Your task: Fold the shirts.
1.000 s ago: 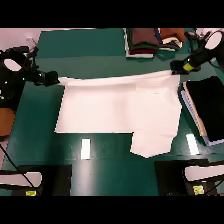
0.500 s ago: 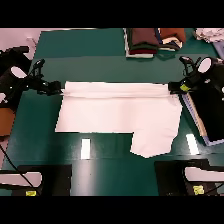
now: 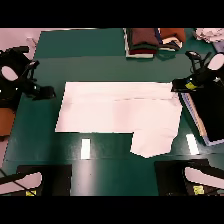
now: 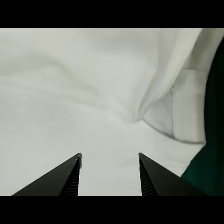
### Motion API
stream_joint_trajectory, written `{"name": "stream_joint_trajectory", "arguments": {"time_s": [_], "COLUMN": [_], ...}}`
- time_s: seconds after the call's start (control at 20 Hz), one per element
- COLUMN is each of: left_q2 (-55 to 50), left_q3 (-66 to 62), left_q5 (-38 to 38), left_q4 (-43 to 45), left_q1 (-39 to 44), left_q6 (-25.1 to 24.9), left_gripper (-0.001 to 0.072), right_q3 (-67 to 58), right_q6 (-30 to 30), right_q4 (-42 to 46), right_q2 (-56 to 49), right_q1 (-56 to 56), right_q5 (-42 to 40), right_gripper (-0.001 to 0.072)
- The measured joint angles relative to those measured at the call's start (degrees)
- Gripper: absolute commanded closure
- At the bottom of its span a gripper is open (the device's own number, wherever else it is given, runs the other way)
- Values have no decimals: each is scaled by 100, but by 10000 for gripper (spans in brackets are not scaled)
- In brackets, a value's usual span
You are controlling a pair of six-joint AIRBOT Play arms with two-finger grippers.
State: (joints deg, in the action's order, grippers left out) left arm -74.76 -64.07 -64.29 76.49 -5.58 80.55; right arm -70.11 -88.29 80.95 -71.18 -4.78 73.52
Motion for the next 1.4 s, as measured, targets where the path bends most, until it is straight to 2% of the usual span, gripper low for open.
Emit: {"name": "stream_joint_trajectory", "arguments": {"time_s": [0.15, 0.5, 0.55, 0.7, 0.95, 1.0, 1.05, 1.25, 1.4], "left_q2": [426, 675, 691, 688, 811, 909, 1023, 1412, 1519], "left_q3": [881, 2103, 2157, 2275, 2194, 2157, 2122, 2048, 2028], "left_q5": [-157, -223, -219, -199, -232, -219, -212, -131, -118], "left_q4": [127, -452, -555, -929, -1215, -1239, -1248, -1276, -1281], "left_q1": [15, 13, 9, 26, 24, 24, 24, 24, 24], "left_q6": [109, 146, 146, 37, -210, -236, -249, -289, -293], "left_gripper": [152, 156, 200, 684, 686, 685, 685, 685, 685], "right_q3": [409, 885, 903, 929, 1106, 1272, 1482, 2673, 3504], "right_q6": [103, 227, 234, 240, 251, 249, 251, 249, 247], "right_q4": [-302, -721, -739, -772, -599, -522, -463, -378, -496], "right_q2": [634, 1443, 1493, 1576, 1617, 1622, 1626, 1626, 1626], "right_q1": [4, 4, 4, 4, -92, -184, -297, -859, -1067], "right_q5": [55, -11, -26, 22, 540, 750, 920, 1285, 1165], "right_gripper": [288, 288, 288, 288, 274, 171, 114, 120, 160]}}
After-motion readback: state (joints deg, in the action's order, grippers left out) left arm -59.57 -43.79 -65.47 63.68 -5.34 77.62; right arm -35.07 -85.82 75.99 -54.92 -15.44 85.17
